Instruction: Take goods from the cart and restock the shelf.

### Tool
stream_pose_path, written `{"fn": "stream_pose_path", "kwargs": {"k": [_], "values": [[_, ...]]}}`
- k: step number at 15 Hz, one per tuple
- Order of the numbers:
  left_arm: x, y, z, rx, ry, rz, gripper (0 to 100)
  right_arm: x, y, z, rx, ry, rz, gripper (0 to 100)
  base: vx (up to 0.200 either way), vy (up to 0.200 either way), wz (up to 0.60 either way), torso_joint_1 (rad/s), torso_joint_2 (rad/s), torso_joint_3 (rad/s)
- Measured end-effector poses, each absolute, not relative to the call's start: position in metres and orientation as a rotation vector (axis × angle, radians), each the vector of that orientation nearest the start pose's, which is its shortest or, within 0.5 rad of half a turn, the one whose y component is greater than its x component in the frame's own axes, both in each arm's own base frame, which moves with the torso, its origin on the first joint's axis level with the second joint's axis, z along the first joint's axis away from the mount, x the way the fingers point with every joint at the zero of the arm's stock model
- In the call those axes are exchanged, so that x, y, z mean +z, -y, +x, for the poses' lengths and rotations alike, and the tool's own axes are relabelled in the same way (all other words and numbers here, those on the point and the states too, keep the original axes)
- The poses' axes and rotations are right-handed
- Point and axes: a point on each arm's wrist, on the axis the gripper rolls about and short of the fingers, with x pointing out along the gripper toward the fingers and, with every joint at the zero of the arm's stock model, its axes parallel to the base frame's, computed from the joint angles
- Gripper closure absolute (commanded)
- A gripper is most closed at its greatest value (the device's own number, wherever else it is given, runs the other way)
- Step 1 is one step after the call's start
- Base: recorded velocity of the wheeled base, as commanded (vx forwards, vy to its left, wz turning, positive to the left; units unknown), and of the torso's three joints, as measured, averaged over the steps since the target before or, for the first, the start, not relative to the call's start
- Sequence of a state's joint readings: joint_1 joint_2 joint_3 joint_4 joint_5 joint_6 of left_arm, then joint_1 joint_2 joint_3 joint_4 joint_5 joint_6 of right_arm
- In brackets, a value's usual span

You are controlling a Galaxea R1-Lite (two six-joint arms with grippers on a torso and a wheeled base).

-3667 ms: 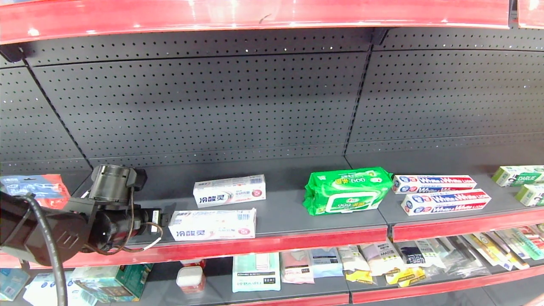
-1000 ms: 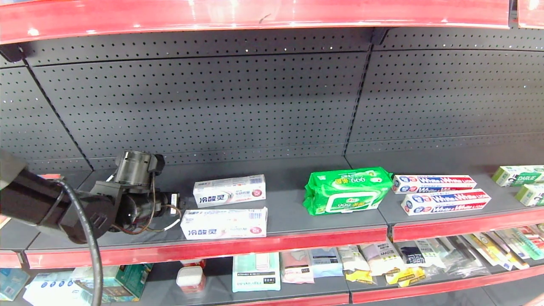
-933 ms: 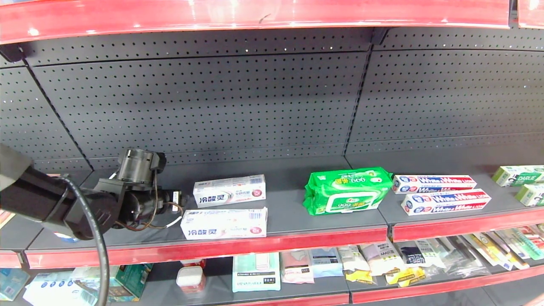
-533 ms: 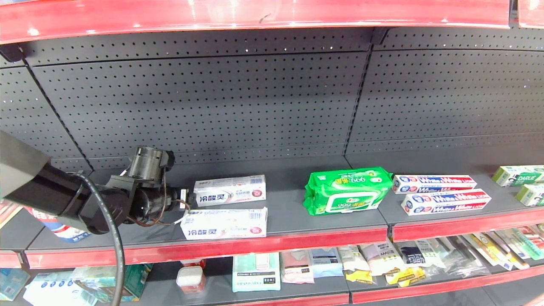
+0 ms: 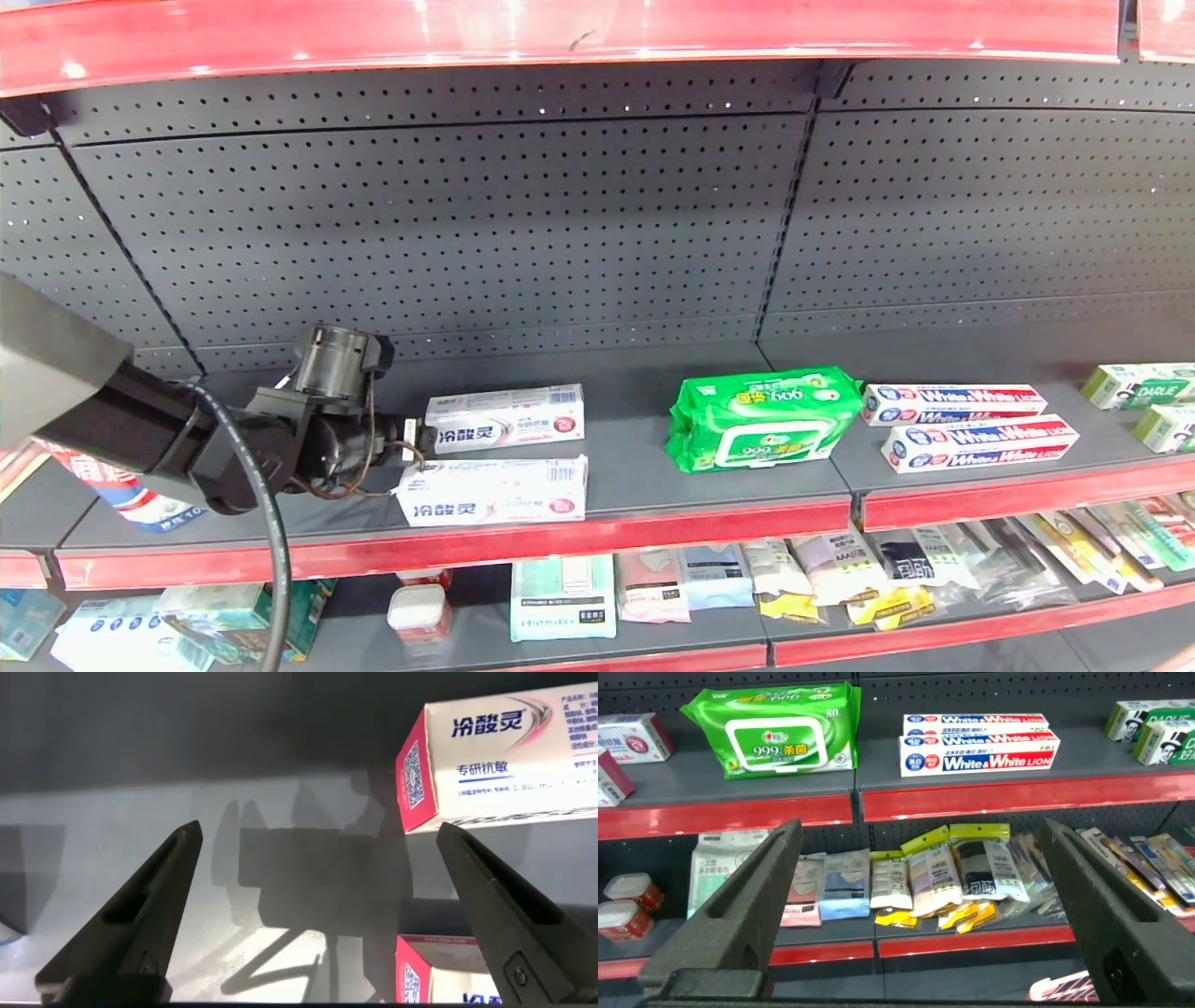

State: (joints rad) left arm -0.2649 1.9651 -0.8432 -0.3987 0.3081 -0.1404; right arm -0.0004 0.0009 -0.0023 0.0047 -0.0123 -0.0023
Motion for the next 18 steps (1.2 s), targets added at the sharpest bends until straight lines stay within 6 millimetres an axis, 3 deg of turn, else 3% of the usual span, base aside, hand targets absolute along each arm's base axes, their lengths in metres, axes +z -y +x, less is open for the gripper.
{"fn": "stream_pose_path", "kwargs": {"k": [13,18], "values": [[0.087,0.079,0.328,0.094,-0.689,0.07,0,0.076,0.0,-0.023,-0.012,-0.003,-0.003,0,0.0,0.0,0.0,0.0,0.0,0.0],[0.114,0.058,0.297,0.111,-0.717,0.098,0,0.076,0.0,-0.023,-0.012,-0.004,-0.003,0,0.0,0.0,0.0,0.0,0.0,0.0]]}}
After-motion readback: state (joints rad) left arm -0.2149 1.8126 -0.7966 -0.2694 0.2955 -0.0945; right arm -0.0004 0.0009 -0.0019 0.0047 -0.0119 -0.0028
